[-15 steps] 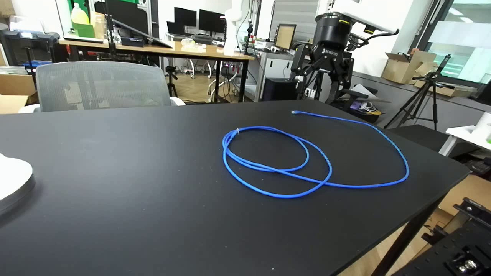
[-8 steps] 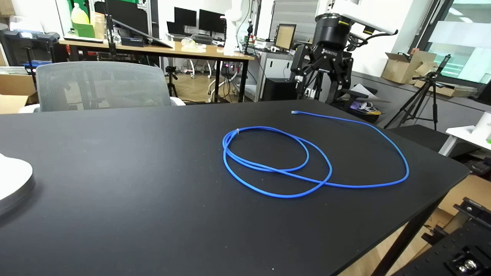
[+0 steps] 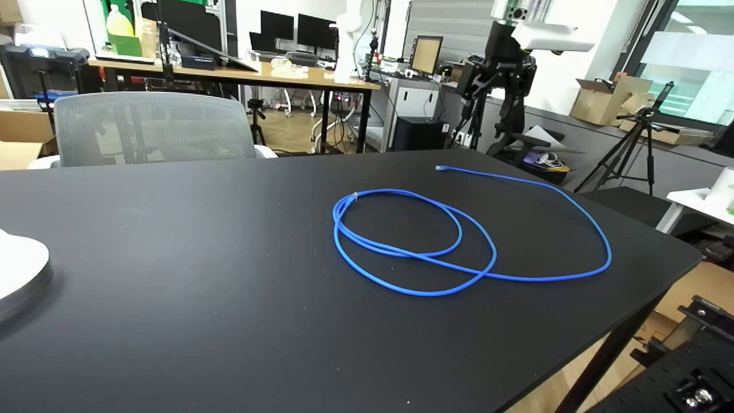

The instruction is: Use the blue cable on the table to make a smaller circle

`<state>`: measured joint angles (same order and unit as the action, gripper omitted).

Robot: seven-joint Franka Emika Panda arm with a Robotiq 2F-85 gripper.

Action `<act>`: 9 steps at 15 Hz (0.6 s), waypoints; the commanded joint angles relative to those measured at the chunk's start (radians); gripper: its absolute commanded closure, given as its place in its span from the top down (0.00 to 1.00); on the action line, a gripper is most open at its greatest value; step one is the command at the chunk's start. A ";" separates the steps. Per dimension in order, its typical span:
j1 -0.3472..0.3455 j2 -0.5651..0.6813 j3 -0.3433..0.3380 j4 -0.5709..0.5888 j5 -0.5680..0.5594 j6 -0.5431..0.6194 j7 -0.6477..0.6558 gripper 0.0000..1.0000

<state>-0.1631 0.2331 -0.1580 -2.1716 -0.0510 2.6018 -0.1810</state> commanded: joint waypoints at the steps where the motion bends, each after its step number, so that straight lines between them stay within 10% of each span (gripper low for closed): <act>1: -0.126 0.091 0.010 0.166 0.147 -0.092 -0.149 1.00; 9: -0.139 0.133 -0.021 0.214 0.091 -0.099 -0.170 1.00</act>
<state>-0.3259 0.3275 -0.1510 -2.0001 0.1454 2.4905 -0.3777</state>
